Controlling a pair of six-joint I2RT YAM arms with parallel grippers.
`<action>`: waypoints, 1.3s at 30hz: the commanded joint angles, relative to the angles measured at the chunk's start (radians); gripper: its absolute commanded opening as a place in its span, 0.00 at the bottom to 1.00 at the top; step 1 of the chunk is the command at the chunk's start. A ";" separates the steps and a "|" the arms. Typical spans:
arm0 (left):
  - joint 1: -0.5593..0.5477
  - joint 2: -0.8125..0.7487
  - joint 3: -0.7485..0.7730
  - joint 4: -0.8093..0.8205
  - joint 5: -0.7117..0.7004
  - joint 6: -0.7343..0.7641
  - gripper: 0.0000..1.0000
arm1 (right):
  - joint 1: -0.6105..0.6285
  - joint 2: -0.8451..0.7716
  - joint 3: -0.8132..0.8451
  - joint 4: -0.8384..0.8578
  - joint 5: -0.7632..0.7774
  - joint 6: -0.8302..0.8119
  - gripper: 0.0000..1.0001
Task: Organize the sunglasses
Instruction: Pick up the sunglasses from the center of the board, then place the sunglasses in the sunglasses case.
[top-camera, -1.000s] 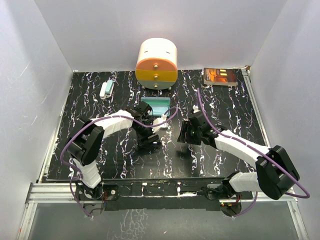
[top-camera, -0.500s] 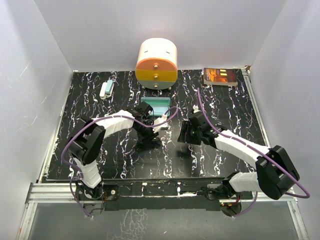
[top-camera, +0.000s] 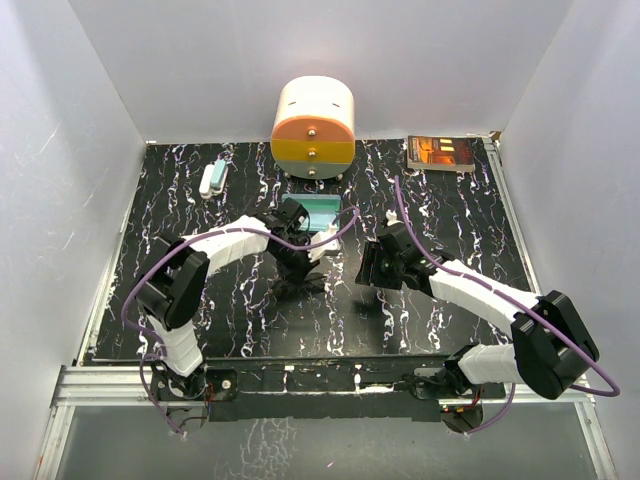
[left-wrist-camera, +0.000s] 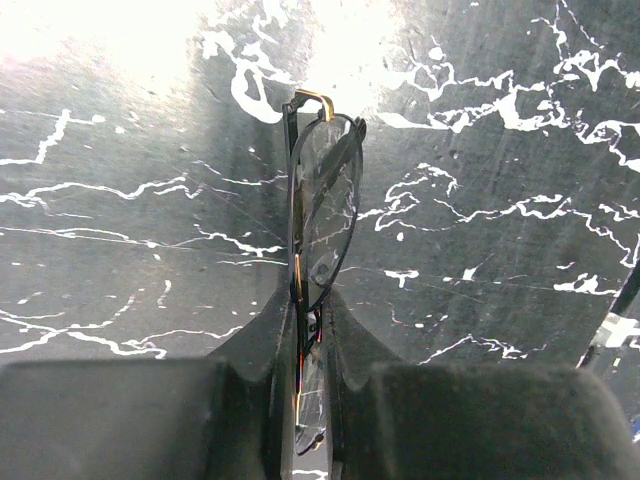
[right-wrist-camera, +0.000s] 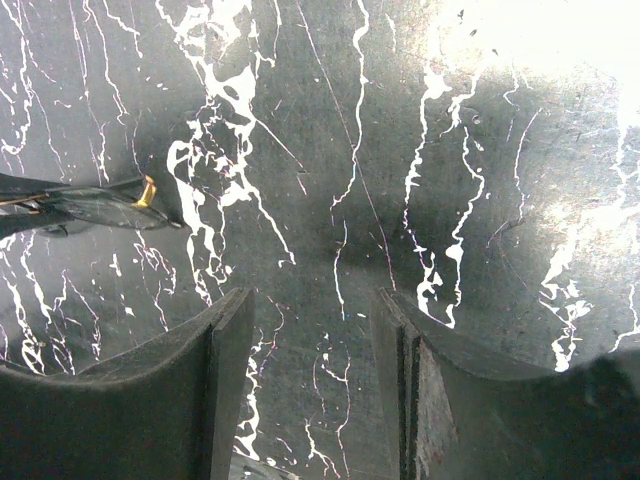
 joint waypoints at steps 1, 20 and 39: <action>-0.005 0.022 0.068 -0.060 -0.041 0.076 0.00 | -0.004 0.004 0.028 0.055 0.014 -0.001 0.54; 0.059 0.185 0.439 -0.279 0.011 0.313 0.00 | -0.014 0.028 0.038 0.056 0.023 -0.008 0.54; 0.117 0.387 0.811 -0.323 -0.027 0.473 0.00 | -0.049 0.095 0.050 0.074 -0.007 -0.030 0.55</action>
